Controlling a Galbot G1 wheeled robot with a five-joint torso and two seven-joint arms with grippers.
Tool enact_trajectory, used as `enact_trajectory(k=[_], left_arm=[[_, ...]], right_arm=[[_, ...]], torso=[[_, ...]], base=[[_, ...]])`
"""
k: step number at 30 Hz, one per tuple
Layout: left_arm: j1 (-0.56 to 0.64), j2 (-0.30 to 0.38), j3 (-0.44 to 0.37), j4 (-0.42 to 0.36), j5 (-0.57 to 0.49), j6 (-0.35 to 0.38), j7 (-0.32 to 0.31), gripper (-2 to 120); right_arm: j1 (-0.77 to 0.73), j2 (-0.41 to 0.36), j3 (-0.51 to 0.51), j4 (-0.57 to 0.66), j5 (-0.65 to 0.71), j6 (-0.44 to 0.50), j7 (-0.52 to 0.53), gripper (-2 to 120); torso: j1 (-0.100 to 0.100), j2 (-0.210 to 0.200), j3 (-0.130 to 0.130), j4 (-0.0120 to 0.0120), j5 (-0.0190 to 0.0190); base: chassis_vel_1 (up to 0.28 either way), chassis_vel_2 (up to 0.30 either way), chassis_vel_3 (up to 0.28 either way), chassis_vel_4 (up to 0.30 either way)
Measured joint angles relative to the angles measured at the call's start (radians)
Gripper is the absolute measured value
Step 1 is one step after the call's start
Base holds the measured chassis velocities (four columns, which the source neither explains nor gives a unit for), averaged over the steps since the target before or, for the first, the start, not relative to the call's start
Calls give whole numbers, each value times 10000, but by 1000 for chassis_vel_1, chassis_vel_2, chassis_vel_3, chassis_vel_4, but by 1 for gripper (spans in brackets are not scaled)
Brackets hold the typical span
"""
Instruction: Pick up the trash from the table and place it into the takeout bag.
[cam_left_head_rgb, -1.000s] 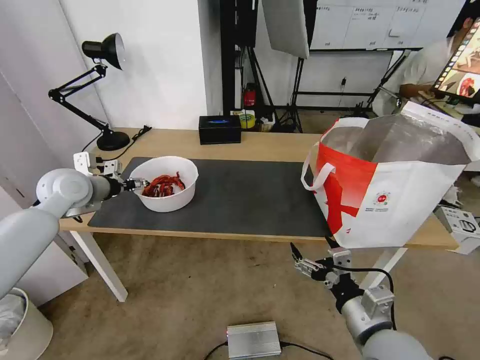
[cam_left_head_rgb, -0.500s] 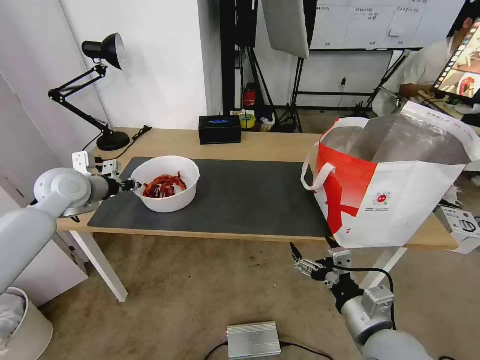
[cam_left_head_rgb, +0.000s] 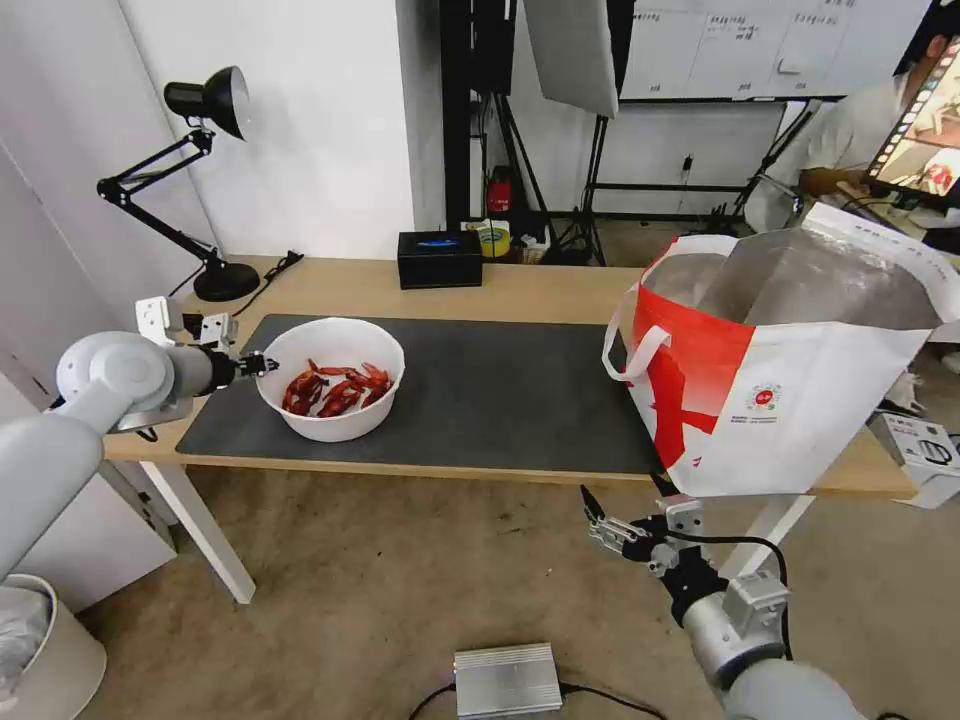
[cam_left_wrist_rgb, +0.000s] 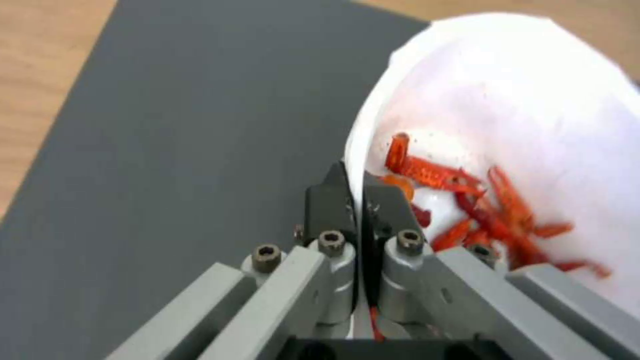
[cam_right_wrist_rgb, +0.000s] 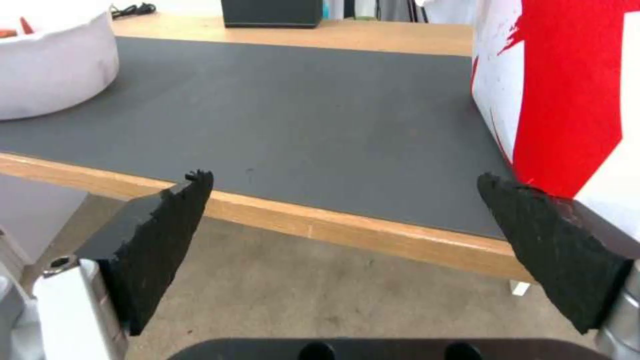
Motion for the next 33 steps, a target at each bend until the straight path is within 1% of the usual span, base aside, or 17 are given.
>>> enact_trajectory(k=[7,9,14,17,22,26,30,32,33], left_arm=[[-165,-138,-101,-488,-301,1,-79,0],[-341,-247,-117,-853,-580,2,-285,0],[-733,-337,-89,-1170,-866,3,-457,0],[-1237,-370,114,-1398,-1147,3,-573,0],[-1593,-482,276,-1595,-1442,3,-752,0],[-1994,-788,570,-1774,-1686,-97,-900,0],[-2139,-978,726,-1821,-1710,-120,-970,0],[-2247,-1134,841,-1826,-1712,-135,-1033,0],[-2352,-1328,951,-1813,-1713,-152,-1085,0]], right_arm=[[0,0,0,0,0,0,0,100],[0,0,0,0,0,0,0,100],[0,0,0,0,0,0,0,100],[0,0,0,-1,0,0,0,100],[0,0,0,0,0,0,0,100],[0,0,0,0,0,0,0,100],[0,0,1,0,0,0,0,100],[0,0,0,0,0,0,0,100],[0,0,0,0,0,0,0,100]], torso=[[0,0,0,0,0],[0,0,0,-1,0],[0,0,0,-1,1],[0,0,0,-1,1],[0,0,0,0,2],[0,0,0,0,2],[0,0,0,-1,2],[0,0,0,-1,0],[0,0,0,0,1]], base=[[0,0,0,0],[0,0,0,0],[0,0,0,0],[0,0,0,0],[0,0,0,0],[0,0,0,0],[0,0,0,0],[0,0,0,0],[0,0,0,0]])
